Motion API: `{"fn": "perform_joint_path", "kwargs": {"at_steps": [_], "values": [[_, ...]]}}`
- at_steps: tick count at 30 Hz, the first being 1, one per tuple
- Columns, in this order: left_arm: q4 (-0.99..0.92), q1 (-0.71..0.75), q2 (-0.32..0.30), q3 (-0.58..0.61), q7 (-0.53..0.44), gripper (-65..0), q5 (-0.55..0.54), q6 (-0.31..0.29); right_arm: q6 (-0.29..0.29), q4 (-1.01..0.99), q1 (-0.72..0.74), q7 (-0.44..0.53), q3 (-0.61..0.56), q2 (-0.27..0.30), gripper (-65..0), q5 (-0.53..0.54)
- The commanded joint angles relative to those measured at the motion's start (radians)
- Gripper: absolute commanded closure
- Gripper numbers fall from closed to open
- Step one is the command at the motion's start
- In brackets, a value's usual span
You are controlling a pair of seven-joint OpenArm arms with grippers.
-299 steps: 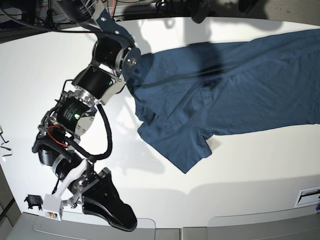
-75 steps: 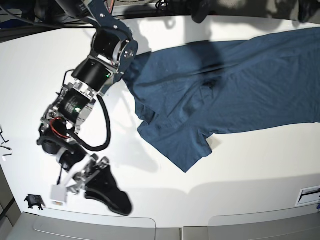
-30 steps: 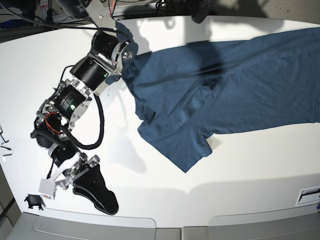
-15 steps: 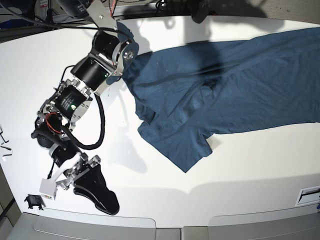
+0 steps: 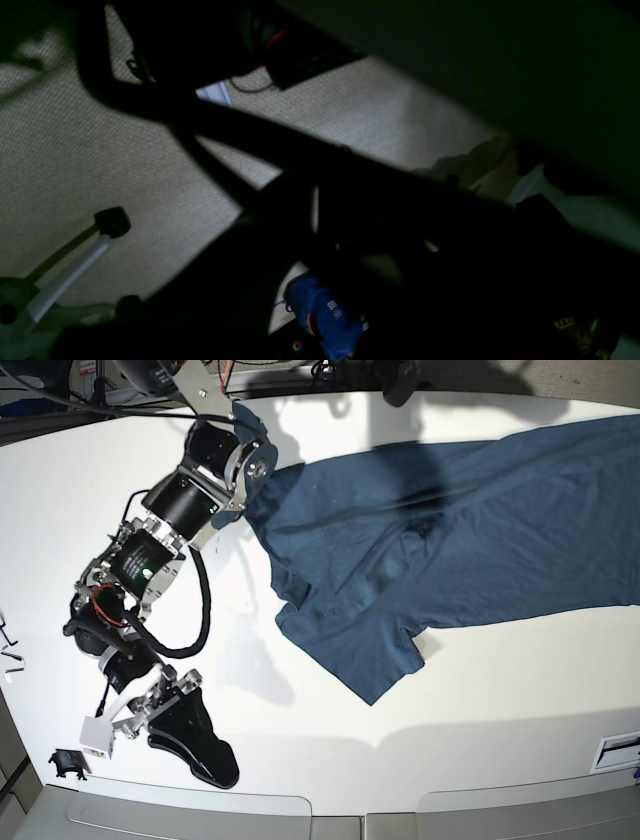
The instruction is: Fold the T-shirt properly
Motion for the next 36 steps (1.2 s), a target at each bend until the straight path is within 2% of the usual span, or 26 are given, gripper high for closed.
{"fn": "perform_joint_path", "kwargs": {"at_steps": [1,14,36], "values": [[0.004,0.000,0.014,0.002,-0.008,0.0,-0.005,-0.034,0.003,0.014,0.031,0.023,-0.004,0.003,0.0,0.026],[0.003,0.003,0.039,0.002,-0.013,0.0,-0.006,-0.034,0.003,0.014,0.031,0.023,-0.004,0.000,0.0,0.026],[0.002,0.003,0.038,0.001,-0.020,0.0,-0.005,-0.034,0.003,0.014,0.031,0.023,-0.004,0.000,0.0,0.026]]}}
